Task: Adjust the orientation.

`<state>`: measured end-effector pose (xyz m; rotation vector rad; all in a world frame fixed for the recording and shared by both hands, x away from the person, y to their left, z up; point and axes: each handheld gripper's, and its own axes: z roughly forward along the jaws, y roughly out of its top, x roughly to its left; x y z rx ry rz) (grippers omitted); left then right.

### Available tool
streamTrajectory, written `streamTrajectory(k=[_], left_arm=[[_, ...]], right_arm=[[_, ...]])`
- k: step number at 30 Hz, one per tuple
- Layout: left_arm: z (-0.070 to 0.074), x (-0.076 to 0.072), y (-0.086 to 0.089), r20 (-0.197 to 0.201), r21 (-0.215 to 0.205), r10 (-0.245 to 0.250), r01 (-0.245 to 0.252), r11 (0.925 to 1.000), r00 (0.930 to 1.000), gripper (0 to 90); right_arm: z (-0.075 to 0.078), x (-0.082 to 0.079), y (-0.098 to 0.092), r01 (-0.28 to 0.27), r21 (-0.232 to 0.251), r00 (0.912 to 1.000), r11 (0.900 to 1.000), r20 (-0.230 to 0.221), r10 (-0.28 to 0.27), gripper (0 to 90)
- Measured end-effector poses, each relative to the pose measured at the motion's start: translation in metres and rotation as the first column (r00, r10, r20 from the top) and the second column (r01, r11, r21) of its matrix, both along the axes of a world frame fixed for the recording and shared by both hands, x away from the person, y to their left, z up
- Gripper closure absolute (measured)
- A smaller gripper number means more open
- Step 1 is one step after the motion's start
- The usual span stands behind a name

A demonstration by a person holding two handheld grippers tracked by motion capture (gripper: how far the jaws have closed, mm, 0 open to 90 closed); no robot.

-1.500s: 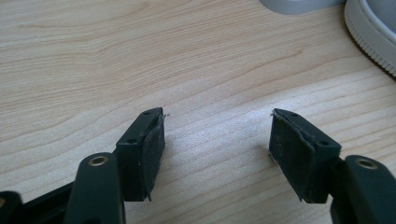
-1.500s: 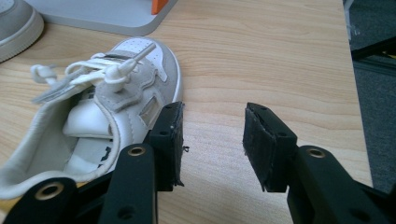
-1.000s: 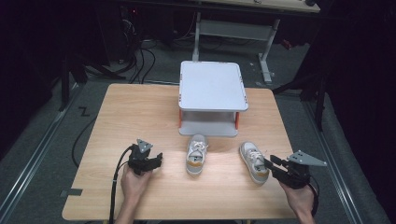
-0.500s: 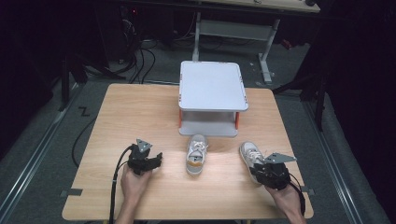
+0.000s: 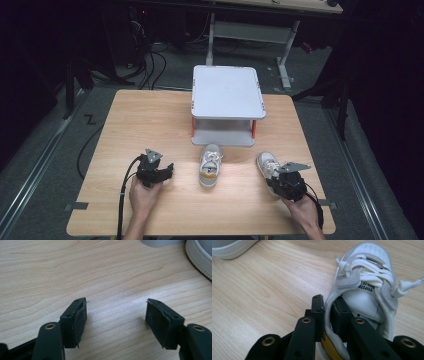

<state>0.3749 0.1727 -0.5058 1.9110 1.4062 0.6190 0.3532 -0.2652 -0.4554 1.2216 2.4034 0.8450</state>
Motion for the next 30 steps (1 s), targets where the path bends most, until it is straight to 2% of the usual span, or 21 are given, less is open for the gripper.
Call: streamTrajectory(k=[7, 14, 21, 30], left_arm=[[0.0, 0.0, -0.001, 0.003, -0.001, 0.004, -0.004, 1.0, 1.0, 34.0], [0.0, 0.0, -0.001, 0.002, 0.0, 0.005, -0.005, 1.0, 1.0, 34.0], [0.0, 0.0, -0.001, 0.0, 0.004, 0.002, -0.002, 1.0, 1.0, 33.8], [0.0, 0.0, -0.001, 0.002, -0.004, 0.003, -0.003, 1.0, 1.0, 33.6]], right_arm=[[0.005, -0.001, -0.004, 0.015, 0.068, 0.9997, 0.998, 0.016, -0.016, 82.1], [0.015, -0.004, 0.002, -0.011, 0.079, 0.9995, 0.997, 0.032, 0.009, 81.9], [0.023, -0.004, 0.021, -0.055, 0.081, 0.9974, 0.995, 0.051, 0.051, 81.9], [0.021, 0.01, 0.055, -0.1, 0.081, 0.9946, 0.992, 0.033, 0.098, 81.8]])
